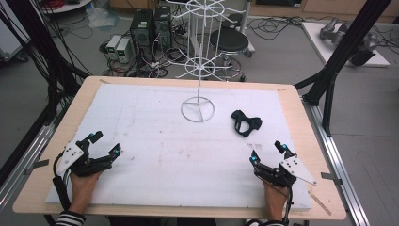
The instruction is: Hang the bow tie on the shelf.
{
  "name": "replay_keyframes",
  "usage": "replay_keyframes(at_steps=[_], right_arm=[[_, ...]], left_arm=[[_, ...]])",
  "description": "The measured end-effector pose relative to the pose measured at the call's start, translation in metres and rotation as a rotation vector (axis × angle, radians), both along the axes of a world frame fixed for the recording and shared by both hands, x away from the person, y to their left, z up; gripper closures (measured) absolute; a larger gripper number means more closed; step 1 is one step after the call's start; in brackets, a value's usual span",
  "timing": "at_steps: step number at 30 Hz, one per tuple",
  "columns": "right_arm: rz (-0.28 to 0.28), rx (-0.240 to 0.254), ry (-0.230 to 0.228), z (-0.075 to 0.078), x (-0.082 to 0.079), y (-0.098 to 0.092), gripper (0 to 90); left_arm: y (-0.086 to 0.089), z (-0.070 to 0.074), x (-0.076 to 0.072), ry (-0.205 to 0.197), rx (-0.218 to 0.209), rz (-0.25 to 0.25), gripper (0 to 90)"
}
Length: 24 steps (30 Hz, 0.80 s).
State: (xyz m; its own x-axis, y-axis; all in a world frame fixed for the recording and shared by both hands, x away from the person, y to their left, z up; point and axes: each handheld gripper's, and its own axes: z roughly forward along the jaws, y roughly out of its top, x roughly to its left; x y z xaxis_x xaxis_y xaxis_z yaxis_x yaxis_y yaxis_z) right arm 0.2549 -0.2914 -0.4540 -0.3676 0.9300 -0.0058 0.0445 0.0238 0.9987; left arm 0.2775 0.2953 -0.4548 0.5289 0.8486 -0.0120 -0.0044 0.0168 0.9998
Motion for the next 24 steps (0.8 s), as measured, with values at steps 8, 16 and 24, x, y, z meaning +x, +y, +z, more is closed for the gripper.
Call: replay_keyframes(at_steps=[8,16,24], right_arm=[[0.002,0.0,-0.004,0.0,-0.0004,0.0002,8.1],[0.0,-0.008,-0.003,0.0001,0.0001,0.0002,8.0],[0.014,-0.021,0.008,0.0011,0.0016,0.0007,8.1]], left_arm=[[-0.0003,-0.0001,-0.0007,-0.005,0.001,0.003,14.0],[-0.0001,0.0,-0.0001,-0.001,0.0,0.003,14.0],[-0.0001,0.0001,-0.0001,0.0,0.0,0.005,14.0]])
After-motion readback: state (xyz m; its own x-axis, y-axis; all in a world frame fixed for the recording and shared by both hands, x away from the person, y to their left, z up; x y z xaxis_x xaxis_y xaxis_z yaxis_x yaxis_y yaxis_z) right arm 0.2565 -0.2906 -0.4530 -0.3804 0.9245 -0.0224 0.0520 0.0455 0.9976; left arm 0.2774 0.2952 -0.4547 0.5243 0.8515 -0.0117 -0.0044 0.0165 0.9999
